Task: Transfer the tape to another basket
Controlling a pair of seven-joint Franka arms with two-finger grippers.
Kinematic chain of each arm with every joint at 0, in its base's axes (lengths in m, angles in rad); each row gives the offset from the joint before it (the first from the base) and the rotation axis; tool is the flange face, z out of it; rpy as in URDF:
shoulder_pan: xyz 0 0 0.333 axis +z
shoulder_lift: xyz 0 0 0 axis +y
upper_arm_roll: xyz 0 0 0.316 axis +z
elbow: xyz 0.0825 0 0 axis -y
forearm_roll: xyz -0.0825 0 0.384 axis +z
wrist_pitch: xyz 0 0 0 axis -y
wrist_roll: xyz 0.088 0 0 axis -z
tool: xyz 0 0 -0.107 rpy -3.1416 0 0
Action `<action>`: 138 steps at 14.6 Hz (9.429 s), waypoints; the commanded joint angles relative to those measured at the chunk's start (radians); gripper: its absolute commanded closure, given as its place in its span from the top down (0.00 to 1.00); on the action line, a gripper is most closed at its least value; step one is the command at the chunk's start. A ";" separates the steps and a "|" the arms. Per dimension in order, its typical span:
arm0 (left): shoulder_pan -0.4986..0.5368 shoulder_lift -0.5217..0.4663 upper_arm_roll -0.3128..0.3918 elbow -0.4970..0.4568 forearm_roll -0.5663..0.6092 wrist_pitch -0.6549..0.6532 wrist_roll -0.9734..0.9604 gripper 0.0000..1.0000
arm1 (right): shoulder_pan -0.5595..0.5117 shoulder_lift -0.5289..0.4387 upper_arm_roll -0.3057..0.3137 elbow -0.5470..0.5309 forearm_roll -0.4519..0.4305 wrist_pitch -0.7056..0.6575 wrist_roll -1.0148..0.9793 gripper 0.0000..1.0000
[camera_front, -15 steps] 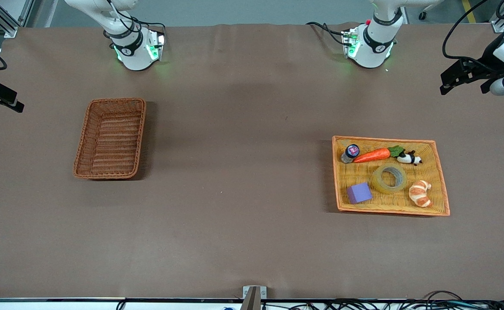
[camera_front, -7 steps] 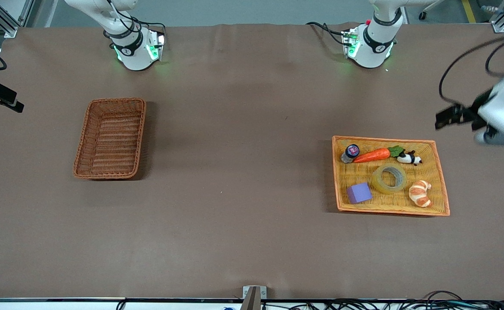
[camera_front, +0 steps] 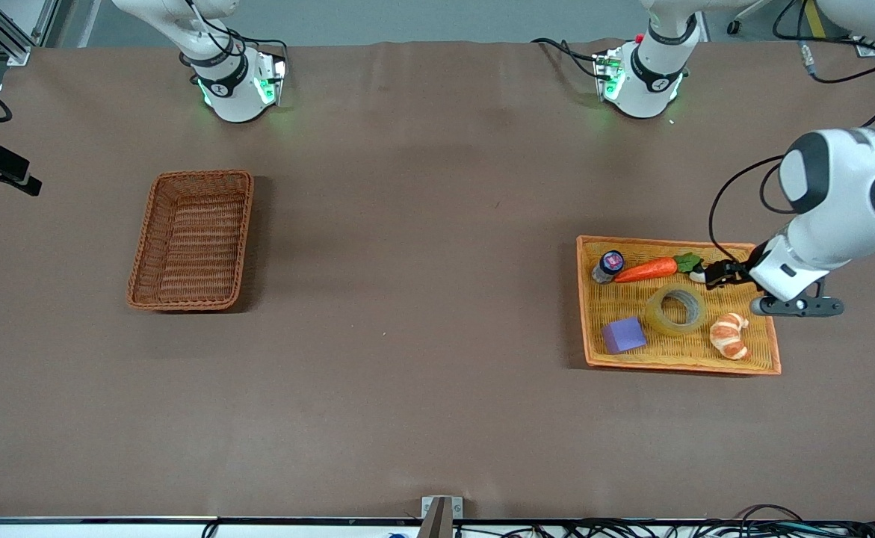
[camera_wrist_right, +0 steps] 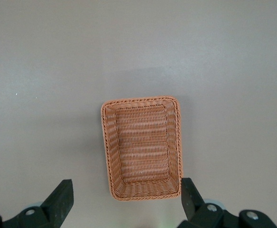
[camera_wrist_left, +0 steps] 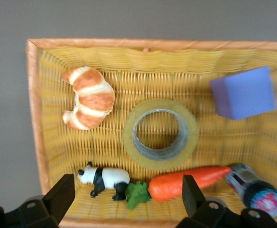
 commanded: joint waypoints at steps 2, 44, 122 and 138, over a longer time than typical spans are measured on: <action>0.030 0.121 -0.003 -0.007 0.020 0.154 0.026 1.00 | -0.021 0.001 0.011 0.008 0.012 -0.008 -0.016 1.00; -0.759 0.560 -0.172 0.599 -0.014 0.036 -1.408 0.02 | -0.022 0.011 -0.001 0.005 0.024 -0.006 -0.013 1.00; -0.019 -0.262 -0.119 0.512 0.029 -0.739 -0.049 1.00 | 0.100 -0.116 -0.108 -1.090 -0.071 0.901 -0.232 0.02; -0.031 -0.225 -0.121 0.518 0.037 -0.691 -0.049 1.00 | 0.103 0.044 -0.145 -1.202 -0.071 1.233 -0.269 1.00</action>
